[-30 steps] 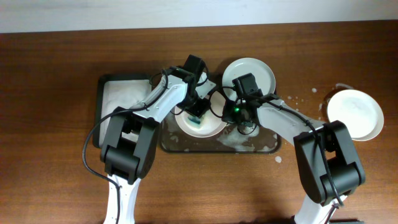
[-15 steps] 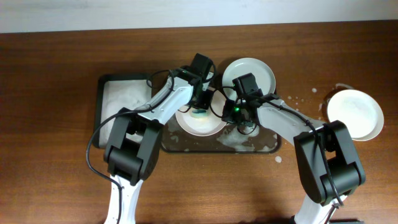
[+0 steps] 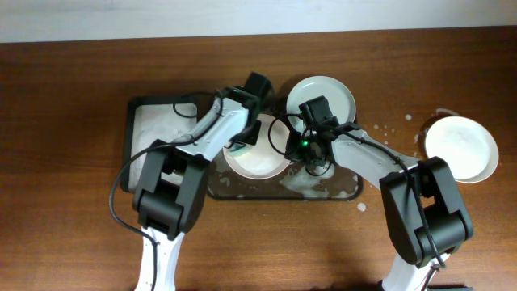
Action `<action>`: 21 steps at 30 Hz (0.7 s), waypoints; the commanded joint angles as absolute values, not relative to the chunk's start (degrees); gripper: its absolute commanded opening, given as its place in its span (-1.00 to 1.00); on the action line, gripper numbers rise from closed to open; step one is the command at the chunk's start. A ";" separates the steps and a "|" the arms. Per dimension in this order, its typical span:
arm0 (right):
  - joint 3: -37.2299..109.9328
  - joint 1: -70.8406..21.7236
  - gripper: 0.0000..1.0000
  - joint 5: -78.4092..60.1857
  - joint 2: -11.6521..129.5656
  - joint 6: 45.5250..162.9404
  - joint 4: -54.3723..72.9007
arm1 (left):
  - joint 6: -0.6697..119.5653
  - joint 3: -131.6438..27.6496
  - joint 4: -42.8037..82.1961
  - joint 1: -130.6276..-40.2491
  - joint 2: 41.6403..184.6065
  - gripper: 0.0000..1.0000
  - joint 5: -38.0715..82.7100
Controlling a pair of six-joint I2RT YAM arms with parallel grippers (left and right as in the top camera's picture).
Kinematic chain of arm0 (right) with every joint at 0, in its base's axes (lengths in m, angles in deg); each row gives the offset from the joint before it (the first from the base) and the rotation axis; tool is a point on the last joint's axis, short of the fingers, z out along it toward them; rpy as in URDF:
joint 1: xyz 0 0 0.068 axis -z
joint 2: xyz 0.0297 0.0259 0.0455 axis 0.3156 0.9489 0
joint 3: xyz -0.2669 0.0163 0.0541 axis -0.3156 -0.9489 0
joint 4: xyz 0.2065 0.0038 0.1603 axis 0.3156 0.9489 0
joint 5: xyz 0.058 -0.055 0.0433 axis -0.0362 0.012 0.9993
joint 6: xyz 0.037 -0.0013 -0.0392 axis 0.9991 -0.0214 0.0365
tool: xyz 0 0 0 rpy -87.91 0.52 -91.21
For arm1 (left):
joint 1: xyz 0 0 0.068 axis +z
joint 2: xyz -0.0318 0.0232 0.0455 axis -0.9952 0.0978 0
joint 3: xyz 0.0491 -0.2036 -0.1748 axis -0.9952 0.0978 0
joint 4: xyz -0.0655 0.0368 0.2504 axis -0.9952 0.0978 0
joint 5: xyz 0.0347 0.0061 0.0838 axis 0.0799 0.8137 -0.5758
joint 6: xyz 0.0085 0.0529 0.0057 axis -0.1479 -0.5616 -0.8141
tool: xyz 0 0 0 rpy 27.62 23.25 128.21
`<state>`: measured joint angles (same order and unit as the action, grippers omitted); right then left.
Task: Clean dirty plates on tray and stack at the side
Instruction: 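Scrub inside the pink bowl with the sponge in left gripper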
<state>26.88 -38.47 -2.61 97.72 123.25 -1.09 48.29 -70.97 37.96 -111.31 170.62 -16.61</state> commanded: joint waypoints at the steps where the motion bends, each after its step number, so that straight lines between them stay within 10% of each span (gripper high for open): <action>1: 27.16 -38.58 -0.91 -2.33 98.29 122.66 -0.45 | 28.12 -67.95 37.30 -110.34 175.62 -0.99 7.74; 21: 27.16 -38.62 -0.92 -2.30 98.29 122.24 -0.43 | 20.86 -68.06 32.49 -100.29 175.62 -1.00 39.00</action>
<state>26.88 -38.25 -2.70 97.72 123.12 -0.54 22.17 -69.85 33.48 -103.59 172.72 27.89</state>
